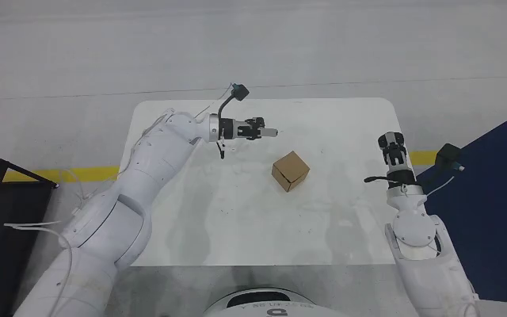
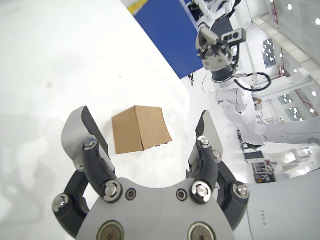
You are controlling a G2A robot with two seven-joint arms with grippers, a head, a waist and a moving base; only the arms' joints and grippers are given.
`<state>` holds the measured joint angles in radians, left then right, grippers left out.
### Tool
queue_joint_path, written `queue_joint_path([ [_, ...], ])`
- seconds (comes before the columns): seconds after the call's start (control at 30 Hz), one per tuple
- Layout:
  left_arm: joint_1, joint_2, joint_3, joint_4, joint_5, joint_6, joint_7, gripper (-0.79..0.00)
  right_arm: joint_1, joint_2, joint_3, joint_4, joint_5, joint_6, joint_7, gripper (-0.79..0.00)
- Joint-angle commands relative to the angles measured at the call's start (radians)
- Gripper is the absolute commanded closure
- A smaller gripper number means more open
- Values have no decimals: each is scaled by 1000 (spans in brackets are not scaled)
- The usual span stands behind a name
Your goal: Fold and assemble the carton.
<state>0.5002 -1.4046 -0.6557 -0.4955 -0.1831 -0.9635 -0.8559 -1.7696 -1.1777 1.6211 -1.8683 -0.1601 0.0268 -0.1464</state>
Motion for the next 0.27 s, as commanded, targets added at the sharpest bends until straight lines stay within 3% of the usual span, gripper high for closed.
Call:
queue_joint_path([
  [0.0, -1, 16, -16, 6, 18, -49, 51, -785, -1, 0, 0, -1, 0, -1, 5, -785],
  [0.03, -1, 14, -14, 6, 15, -40, 51, -784, 0, 0, 0, 1, -1, 1, -1, -35],
  [0.23, -1, 16, -16, 6, 18, -49, 50, -784, -1, 0, 0, -1, 0, -1, 5, -417],
])
